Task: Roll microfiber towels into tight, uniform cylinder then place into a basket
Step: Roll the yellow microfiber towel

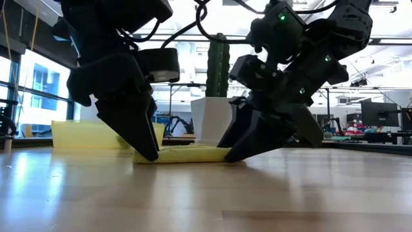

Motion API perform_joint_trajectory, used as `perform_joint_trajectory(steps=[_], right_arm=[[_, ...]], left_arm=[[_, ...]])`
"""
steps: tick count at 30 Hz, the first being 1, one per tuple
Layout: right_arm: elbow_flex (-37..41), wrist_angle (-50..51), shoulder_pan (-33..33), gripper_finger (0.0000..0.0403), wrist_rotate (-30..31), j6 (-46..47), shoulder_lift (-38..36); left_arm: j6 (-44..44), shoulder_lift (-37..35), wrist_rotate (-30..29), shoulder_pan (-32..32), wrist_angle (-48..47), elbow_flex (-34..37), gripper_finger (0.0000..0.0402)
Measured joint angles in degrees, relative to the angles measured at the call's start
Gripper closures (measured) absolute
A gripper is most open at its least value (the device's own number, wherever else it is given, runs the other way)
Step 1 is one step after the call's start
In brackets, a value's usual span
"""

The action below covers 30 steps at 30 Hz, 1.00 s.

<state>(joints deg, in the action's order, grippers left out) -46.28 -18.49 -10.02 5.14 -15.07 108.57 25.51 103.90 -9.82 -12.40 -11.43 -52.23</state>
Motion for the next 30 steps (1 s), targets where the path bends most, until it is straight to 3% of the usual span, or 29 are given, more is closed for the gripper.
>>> perform_joint_trajectory(steps=[4, 11, 16, 22, 27, 30], right_arm=[[0.0, 1.0, 1.4, 0.0263, -2.2, 5.0, 0.0], [0.0, 1.5, 2.3, 0.0386, -3.6, 9.0, 0.1], [0.0, 1.5, 2.9, 0.0386, -7.3, 13.8, 0.1], [0.1, 1.6, 5.8, 0.0397, -19.0, 22.6, 0.2], [0.3, 1.8, 9.1, 0.0400, -31.0, 35.6, 0.3], [0.1, 1.5, 10.6, 0.0400, -35.2, 43.4, 0.2]], left_arm=[[0.0, 0.1, 2.5, 0.0, 0.1, -0.8, 0.0273], [-0.9, 0.3, 2.5, -0.1, -1.5, -2.5, 0.0273], [-2.7, 0.3, 2.4, -0.1, -5.5, -4.8, 0.0273], [-5.3, 0.2, -2.5, -1.6, -16.3, -11.3, 0.0273], [-6.2, 0.2, -6.1, -4.1, -18.0, -14.0, 0.0273], [-6.2, 0.1, -7.4, -5.3, -17.7, -14.5, 0.0273]])
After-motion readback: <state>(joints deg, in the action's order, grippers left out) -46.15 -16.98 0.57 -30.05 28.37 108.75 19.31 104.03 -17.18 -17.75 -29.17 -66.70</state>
